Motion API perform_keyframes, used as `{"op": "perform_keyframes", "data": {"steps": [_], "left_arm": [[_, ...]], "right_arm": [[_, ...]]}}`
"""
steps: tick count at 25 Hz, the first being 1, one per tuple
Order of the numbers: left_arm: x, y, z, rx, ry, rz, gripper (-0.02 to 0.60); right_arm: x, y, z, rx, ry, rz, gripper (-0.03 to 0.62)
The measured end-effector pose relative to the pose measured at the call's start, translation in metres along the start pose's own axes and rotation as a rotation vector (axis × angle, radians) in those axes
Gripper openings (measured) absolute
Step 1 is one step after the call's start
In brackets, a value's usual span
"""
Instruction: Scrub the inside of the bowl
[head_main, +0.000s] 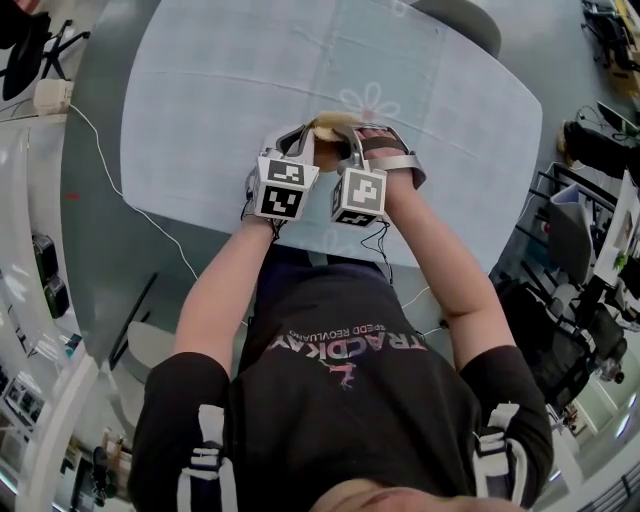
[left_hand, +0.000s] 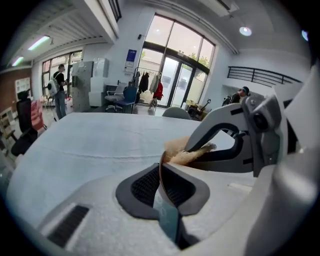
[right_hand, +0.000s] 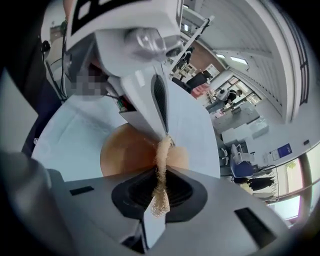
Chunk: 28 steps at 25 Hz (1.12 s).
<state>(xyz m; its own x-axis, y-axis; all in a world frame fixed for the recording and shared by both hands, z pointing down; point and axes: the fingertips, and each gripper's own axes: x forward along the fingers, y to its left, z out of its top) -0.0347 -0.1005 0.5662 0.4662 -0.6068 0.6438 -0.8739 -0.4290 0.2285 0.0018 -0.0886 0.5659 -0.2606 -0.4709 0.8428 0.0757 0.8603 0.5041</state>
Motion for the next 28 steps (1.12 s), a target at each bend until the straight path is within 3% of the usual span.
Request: {"op": "perform_keyframes", "data": {"steps": [3, 17, 22, 28], "left_arm": [[-0.005, -0.003, 0.006, 0.050, -0.024, 0.013, 0.031], [-0.028, -0.001, 0.023, 0.022, -0.133, 0.045, 0.043], [-0.035, -0.001, 0.029, 0.011, -0.163, 0.057, 0.044], [-0.040, 0.003, 0.031, -0.026, -0.192, 0.078, 0.044]], "right_arm": [[0.004, 0.002, -0.004, -0.022, 0.045, 0.006, 0.032], [-0.003, 0.035, -0.012, 0.168, 0.114, 0.146, 0.032], [-0.009, 0.053, 0.005, 0.277, 0.066, 0.229, 0.032], [-0.026, 0.056, 0.036, 0.441, -0.083, 0.310, 0.032]]}}
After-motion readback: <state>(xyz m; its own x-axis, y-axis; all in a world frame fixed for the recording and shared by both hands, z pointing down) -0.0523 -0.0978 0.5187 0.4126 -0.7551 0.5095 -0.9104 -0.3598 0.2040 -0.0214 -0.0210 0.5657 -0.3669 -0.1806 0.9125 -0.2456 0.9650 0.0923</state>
